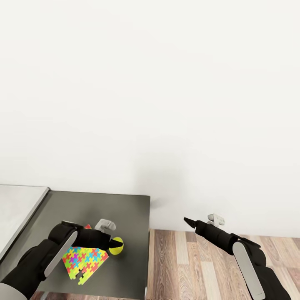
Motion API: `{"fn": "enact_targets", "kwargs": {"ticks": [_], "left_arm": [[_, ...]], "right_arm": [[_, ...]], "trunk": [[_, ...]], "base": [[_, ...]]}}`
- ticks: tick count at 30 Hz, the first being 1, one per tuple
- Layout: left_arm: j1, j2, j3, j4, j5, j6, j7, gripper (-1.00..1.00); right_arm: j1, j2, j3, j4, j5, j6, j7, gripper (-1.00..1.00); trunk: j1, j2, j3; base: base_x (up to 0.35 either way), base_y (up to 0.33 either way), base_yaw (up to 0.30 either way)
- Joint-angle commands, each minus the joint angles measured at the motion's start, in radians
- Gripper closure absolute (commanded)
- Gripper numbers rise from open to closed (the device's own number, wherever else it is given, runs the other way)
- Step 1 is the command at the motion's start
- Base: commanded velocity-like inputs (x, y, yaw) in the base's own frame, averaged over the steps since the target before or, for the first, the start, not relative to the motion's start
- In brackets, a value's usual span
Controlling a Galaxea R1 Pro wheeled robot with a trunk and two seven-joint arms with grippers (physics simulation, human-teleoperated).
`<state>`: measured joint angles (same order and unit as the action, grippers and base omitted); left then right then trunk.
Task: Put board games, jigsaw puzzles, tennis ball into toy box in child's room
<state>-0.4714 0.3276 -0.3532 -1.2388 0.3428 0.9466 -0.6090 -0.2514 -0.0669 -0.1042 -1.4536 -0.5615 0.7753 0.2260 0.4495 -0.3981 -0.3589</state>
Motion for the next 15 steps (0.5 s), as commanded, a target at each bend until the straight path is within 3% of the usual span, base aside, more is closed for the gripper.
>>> {"fn": "enact_targets", "kwargs": {"ticks": [1,15], "left_arm": [[-0.001,0.001,-0.001,-0.001,0.001,0.004,-0.002,-1.0],[-0.001,0.001,0.001,-0.001,0.001,0.003,-0.002,-1.0]], "right_arm": [[-0.001,0.0,-0.002,-0.001,0.003,0.005,0.006,-1.0],[-0.001,0.0,-0.002,-0.001,0.003,0.001,0.006,-1.0]], "trunk": [[0.0,-0.002,-0.003],[0.0,-0.002,-0.01]], "base": [[0.0,0.0,0.0],[0.0,0.0,0.0]]}}
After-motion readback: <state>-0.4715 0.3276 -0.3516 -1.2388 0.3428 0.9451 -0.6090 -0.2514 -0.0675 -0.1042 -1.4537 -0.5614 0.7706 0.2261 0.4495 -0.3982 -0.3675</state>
